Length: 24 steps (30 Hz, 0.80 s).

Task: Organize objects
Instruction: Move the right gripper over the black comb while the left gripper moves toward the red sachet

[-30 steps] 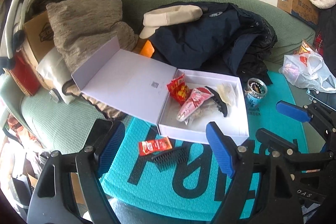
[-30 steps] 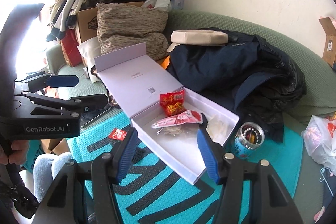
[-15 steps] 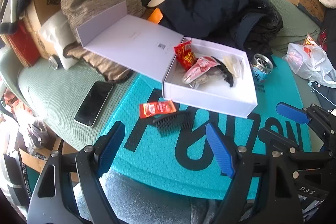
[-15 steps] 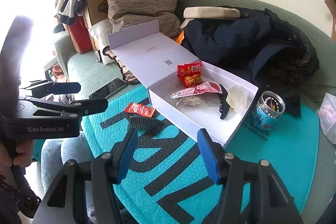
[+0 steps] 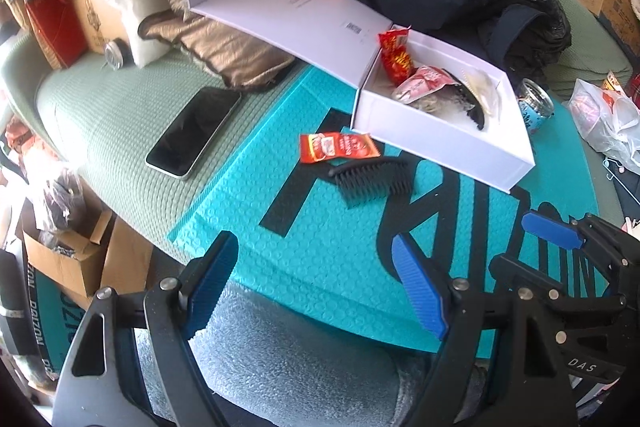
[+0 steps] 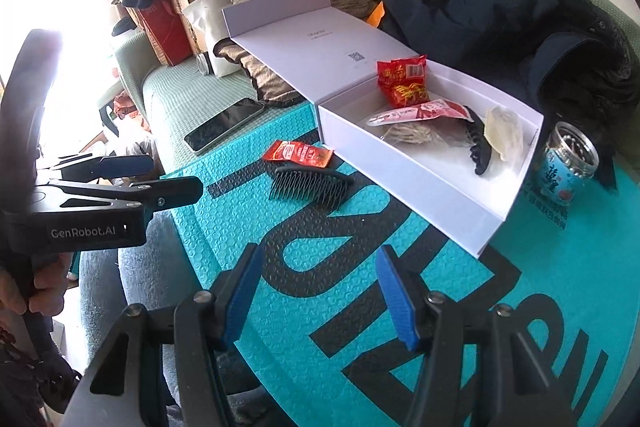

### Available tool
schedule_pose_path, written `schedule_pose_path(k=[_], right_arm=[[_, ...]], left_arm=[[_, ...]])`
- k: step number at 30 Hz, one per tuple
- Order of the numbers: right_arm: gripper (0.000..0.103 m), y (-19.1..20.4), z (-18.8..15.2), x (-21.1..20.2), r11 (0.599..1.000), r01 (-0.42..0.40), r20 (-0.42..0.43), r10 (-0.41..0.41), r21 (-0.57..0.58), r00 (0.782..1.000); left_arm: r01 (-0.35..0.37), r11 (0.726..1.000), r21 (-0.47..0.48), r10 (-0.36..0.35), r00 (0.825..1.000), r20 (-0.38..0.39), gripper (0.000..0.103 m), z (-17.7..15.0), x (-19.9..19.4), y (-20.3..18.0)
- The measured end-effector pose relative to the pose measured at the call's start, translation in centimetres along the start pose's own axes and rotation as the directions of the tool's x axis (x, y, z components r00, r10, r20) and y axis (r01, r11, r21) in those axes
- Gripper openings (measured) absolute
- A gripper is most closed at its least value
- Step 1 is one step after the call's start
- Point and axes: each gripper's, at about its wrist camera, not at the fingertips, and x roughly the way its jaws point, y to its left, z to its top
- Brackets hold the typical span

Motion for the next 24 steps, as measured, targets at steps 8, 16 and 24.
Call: schedule_pose_path(k=[8,16,24], right_arm=[[0.065,1.0,0.5,3.3,0.999,-0.042,-0.038,0.042,-0.012,0.998],[0.078,1.4,1.7,6.7,0.998,-0.054,-0.083,0.053,-0.01,0.995],[0.092,1.7,3.7,10.1,1.0,-0.018,-0.072,0.019,0.013,0.997]], left_arm=[[-0.008,0.999,-0.035,0.007,0.999,-0.032,0.079,-0.1,2.2,2.0],[-0.033,0.999,-0.037,0.031,0.999,-0.044,0.079,0.7,4.1,3.8],[-0.064,0.998,-0.028,0.062,0.997,-0.043,0.079,1.7,5.1,5.2]])
